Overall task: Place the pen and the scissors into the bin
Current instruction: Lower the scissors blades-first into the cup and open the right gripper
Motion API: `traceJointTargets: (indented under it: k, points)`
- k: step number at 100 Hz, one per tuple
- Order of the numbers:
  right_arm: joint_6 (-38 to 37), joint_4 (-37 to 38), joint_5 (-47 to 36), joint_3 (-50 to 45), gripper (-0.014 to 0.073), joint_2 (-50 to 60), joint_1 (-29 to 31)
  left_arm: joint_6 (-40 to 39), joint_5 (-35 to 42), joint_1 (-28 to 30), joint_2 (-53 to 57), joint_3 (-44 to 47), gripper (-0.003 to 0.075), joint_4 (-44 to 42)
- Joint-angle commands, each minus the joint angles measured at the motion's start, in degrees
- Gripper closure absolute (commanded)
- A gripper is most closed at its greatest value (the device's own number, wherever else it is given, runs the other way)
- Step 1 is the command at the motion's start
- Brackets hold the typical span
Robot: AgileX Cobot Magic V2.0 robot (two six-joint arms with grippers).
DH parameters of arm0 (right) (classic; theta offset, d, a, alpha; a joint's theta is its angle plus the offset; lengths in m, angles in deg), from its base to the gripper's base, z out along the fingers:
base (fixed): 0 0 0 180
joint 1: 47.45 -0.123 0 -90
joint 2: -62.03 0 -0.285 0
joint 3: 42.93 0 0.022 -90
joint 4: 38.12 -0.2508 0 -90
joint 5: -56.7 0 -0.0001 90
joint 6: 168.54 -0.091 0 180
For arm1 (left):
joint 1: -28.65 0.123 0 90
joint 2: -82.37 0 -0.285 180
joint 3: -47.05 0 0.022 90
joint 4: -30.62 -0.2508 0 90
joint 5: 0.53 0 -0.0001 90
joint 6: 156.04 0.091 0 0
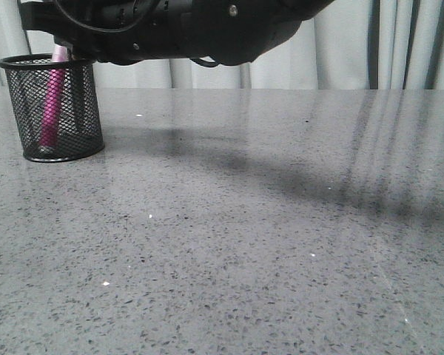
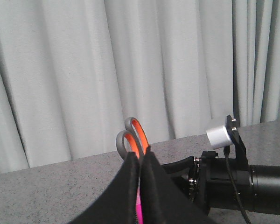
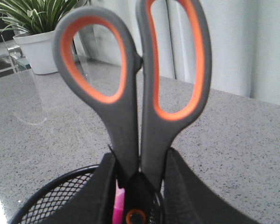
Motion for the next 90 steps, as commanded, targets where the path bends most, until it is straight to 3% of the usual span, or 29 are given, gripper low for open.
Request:
traceJointTargets:
  k: [1, 12, 21, 90]
  points:
    - [0.35, 0.46, -4.60, 1.38, 0.0477, 3.41, 0.34, -0.60, -0.01, 0.20, -0.14, -1.62, 0.0742, 1.72]
    - [0.35, 0.46, -4.70, 1.38, 0.0358, 3.41, 0.34, -0.60, -0.01, 0.20, -0.14, -1.62, 0.0742, 1.72]
    - [0.35, 0.46, -5.09, 1.38, 0.0323, 3.41, 0.34, -0.60, -0.01, 0.20, -0.14, -1.62, 0.0742, 1.72]
    - [0.35, 0.46, -7.31, 1.38, 0.0334, 8.78, 0.54, -0.60, 0.35, 0.20, -0.14, -1.62, 0.0742, 1.72]
